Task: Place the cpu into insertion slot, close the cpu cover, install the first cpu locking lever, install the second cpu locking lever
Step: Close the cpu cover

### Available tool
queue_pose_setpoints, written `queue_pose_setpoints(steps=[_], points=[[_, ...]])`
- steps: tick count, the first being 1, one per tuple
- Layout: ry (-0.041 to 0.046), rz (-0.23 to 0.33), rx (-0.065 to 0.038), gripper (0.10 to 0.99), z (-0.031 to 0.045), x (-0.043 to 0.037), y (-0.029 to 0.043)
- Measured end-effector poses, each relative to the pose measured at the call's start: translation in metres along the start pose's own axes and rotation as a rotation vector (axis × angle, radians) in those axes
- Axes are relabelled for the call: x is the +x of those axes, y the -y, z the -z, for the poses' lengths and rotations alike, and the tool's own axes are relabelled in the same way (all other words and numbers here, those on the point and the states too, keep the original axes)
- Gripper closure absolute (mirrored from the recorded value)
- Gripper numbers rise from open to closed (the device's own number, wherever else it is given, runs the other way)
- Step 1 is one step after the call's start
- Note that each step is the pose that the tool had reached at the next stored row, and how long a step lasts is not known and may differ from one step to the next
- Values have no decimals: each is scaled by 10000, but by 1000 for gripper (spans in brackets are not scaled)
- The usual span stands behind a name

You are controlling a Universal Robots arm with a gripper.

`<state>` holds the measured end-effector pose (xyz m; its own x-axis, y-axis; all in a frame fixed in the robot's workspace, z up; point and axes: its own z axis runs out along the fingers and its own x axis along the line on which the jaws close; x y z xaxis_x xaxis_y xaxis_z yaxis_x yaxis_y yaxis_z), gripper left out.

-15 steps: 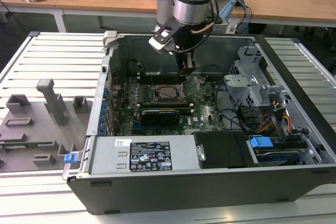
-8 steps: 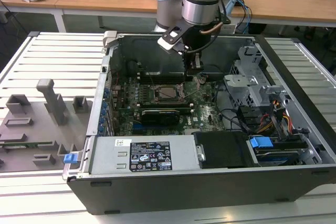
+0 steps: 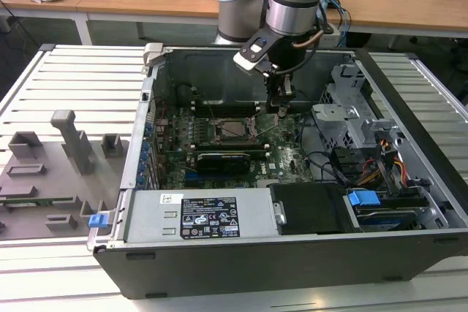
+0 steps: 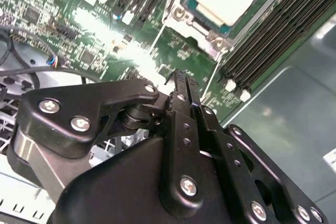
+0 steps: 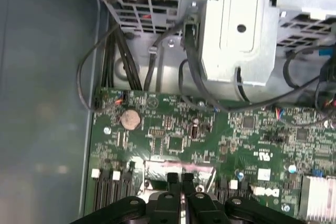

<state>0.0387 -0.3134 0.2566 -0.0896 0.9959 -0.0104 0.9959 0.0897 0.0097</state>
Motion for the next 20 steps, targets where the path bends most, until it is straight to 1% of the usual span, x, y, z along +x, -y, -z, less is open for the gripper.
queue_pose_setpoints(steps=[1,5,6,9,14,18,20], points=[[2,2,0,922,0,-1,-22],[45,5,5,922,-4,-1,-168],[60,-8,7,922,-9,1,-192],[64,-45,7,922,-14,0,-226],[69,-45,12,922,-35,-4,-310],[72,-45,16,922,-95,-3,-314],[74,-45,17,922,-98,-1,-296]])
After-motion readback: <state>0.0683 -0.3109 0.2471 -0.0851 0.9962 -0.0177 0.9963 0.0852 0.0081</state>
